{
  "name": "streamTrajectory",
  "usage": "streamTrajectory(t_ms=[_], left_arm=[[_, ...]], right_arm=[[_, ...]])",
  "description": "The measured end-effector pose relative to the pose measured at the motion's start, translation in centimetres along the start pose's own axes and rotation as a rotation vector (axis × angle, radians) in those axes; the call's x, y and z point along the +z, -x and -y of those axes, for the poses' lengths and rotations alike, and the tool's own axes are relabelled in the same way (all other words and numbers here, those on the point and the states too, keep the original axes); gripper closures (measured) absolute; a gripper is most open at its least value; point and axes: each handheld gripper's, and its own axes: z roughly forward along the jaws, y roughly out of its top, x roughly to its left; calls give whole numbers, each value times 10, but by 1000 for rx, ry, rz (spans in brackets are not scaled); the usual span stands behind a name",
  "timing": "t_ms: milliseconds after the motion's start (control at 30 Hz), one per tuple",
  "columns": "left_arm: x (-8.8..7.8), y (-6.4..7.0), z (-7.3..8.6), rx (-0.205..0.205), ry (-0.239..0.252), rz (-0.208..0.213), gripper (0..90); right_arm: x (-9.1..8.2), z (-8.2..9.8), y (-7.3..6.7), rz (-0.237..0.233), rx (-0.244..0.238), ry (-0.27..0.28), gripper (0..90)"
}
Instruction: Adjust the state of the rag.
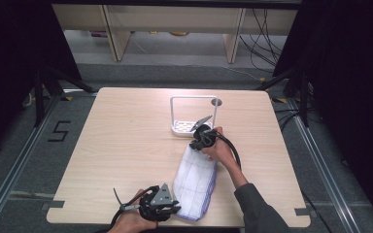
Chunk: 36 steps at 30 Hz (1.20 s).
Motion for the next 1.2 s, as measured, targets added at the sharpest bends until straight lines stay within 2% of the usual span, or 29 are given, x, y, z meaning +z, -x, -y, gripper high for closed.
streamTrajectory(t_ms=[100, 133, 167, 200, 233, 267, 300, 333, 367, 467, 500, 533, 567, 600, 633, 667, 767, 800, 867, 900, 1000, 1033, 1067, 1100, 1133, 1167, 1200], left_arm=[[5, 5, -3, -11, 13, 14, 754], [6, 7, -4, -2, 15, 10, 737], [8, 9, -4, -18, 30, 14, 714], [7, 8, -4, -6, 24, 16, 675], [7, 9, -4, -36, 38, 25, 617], [5, 9, -4, -60, 48, 37, 568], [3, 7, -4, -63, 75, 40, 519], [-1, 5, -5, -70, 90, 34, 475], [-2, 5, -5, -95, 112, 34, 436], [-12, -4, -5, -102, 144, 42, 369], [-16, -8, -6, -118, 155, 36, 359], [-20, -11, -6, -134, 171, 35, 344], [-23, -15, -7, -150, 193, 36, 340], [-26, -21, -9, -176, 217, 13, 339], [-29, -26, -10, -185, 213, 3, 334], [-30, -34, -13, -214, 222, -23, 331], [-30, -55, -19, -255, 219, -62, 330], [-28, -64, -21, -254, 210, -63, 330], [-22, -81, -24, -271, 197, -96, 330], [-18, -90, -26, -289, 192, -106, 331], [-4, -111, -32, -339, 173, -138, 334], [-1, -118, -34, -329, 155, -144, 335], [5, -123, -38, -350, 174, -156, 339], [8, -128, -41, -350, 166, -164, 343], [11, -134, -45, -339, 166, -171, 349], [15, -140, -48, -336, 152, -164, 354], [19, -144, -52, -344, 152, -179, 353]], right_arm=[[1, -4, -5, -2, 3, -8, 818], [2, -5, -6, 8, -1, -3, 808], [3, -5, -7, 9, 7, -3, 788], [4, -6, -6, 15, 7, 2, 739], [4, -7, -7, 39, 34, 8, 694], [2, -7, -7, 43, 51, 7, 661], [-2, -7, -7, 39, 74, 14, 605], [-7, -7, -6, 63, 89, 35, 549], [-16, -7, -7, 66, 154, 44, 517], [-36, -4, -3, 69, 180, 66, 442], [-44, -1, -3, 57, 177, 76, 431], [-49, 3, -2, 73, 187, 99, 419], [-55, 7, 0, 79, 196, 108, 410], [-62, 11, 2, 83, 202, 98, 403], [-66, 17, 4, 92, 212, 113, 396], [-69, 21, 5, 92, 227, 100, 392], [-73, 38, 13, 117, 258, 90, 389], [-73, 43, 15, 122, 279, 88, 387], [-73, 52, 18, 127, 307, 78, 384], [-72, 56, 19, 127, 319, 92, 382], [-74, 65, 22, 129, 339, 67, 382], [-74, 67, 22, 129, 348, 64, 383], [-72, 70, 24, 126, 334, 68, 384], [-72, 70, 24, 116, 352, 66, 383], [-71, 71, 25, 134, 347, 62, 380], [-70, 71, 25, 135, 357, 57, 380], [-70, 71, 25, 129, 360, 58, 380]])
